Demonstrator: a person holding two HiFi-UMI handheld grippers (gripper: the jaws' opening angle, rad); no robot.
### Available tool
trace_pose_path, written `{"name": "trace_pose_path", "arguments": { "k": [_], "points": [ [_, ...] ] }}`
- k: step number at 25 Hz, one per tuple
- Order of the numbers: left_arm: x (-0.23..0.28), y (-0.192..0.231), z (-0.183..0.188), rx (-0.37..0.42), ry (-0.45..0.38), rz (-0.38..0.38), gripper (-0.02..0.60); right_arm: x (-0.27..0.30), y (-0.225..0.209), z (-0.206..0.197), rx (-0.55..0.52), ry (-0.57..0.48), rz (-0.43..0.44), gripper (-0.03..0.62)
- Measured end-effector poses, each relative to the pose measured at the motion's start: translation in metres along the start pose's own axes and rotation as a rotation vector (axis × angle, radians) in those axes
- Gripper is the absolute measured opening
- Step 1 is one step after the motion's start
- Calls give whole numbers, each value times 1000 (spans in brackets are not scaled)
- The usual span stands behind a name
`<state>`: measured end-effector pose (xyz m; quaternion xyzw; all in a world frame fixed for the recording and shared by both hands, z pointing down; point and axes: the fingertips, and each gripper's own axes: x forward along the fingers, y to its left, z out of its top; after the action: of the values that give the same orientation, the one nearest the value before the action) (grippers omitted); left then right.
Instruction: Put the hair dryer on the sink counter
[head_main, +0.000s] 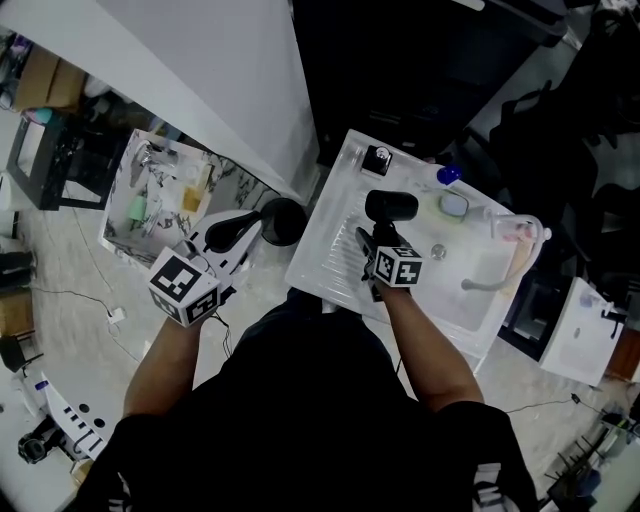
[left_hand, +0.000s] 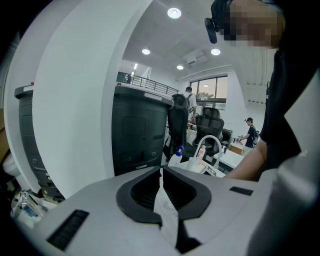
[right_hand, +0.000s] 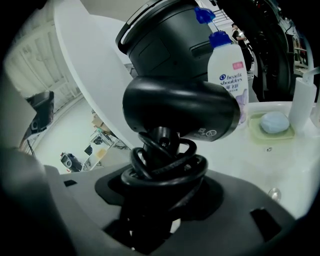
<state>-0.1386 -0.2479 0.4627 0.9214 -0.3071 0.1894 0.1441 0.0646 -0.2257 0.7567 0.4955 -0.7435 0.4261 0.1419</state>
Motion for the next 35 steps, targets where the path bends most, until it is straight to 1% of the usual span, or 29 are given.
{"name": "trace_pose_path", "arguments": {
  "k": [14,21,26,35],
  "points": [
    [11,5,-12,-20,22,-18,38,32,-21,-28,36,104,-76,273],
    [11,7,-18,-26,32,-22,38,45,-28,-34,41,134,-136,273],
    [9,9,-21,-29,41,-25,38,51,-36,-38,54,159,-203,272],
    [7,12,-27,-36,58,-31,38,60,-44,-43,72,172,-270,272]
  ]
}}
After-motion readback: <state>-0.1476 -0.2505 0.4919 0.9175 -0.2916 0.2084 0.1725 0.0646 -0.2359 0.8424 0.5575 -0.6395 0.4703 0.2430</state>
